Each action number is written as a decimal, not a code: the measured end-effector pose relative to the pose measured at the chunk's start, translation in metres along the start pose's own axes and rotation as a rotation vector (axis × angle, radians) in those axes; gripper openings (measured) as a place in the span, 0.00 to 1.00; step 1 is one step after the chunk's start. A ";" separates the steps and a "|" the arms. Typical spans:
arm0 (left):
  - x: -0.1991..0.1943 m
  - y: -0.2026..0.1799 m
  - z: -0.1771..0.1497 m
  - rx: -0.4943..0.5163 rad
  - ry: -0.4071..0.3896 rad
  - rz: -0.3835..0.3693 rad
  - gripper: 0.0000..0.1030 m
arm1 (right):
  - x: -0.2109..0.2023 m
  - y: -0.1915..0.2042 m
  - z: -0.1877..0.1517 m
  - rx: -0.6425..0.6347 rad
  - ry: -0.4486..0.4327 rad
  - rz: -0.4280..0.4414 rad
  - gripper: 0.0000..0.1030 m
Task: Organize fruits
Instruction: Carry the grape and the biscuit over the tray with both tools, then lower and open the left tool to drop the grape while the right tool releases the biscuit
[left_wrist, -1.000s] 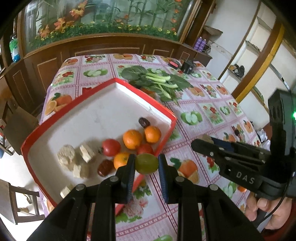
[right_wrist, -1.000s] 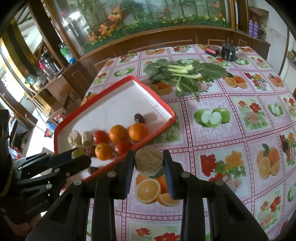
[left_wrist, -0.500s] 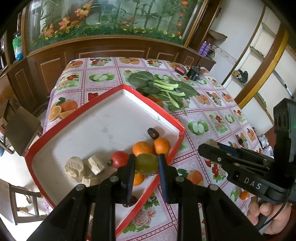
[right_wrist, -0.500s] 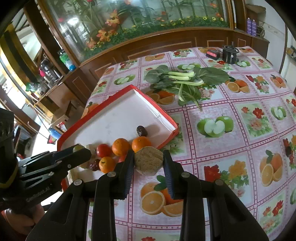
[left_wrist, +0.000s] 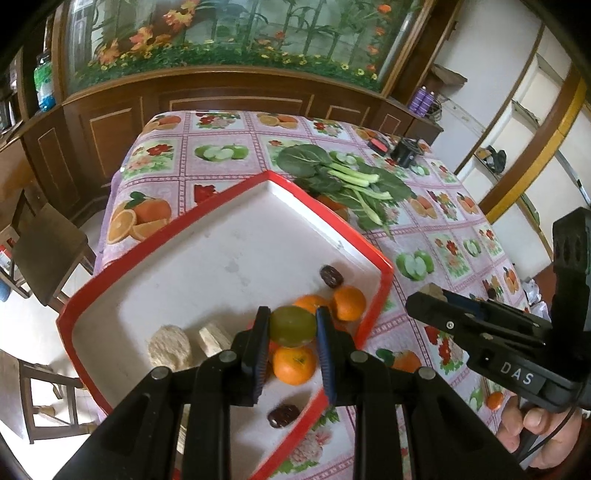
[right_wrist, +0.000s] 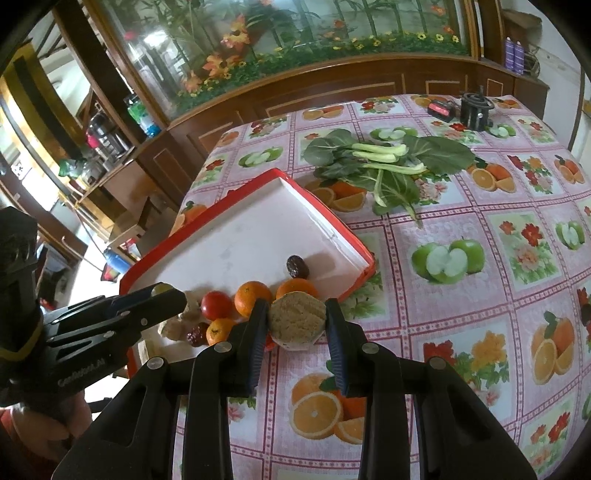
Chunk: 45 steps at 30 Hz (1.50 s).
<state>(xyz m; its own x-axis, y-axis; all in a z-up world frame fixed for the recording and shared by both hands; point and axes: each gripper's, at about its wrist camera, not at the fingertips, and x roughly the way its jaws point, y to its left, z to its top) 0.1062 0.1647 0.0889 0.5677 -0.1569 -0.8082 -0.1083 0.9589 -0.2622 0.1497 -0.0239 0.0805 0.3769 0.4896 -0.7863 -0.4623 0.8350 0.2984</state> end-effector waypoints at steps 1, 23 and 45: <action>0.002 0.003 0.002 -0.008 0.000 0.001 0.26 | 0.002 0.001 0.002 -0.001 0.001 0.003 0.29; 0.065 0.065 0.028 -0.096 0.076 0.078 0.26 | 0.099 0.041 0.039 -0.057 0.129 0.070 0.29; 0.064 0.065 0.018 -0.081 0.071 0.134 0.26 | 0.100 0.043 0.030 -0.067 0.120 0.053 0.36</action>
<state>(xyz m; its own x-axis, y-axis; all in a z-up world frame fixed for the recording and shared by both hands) 0.1498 0.2210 0.0297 0.4850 -0.0483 -0.8732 -0.2463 0.9505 -0.1894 0.1920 0.0687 0.0308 0.2537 0.4961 -0.8304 -0.5334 0.7879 0.3078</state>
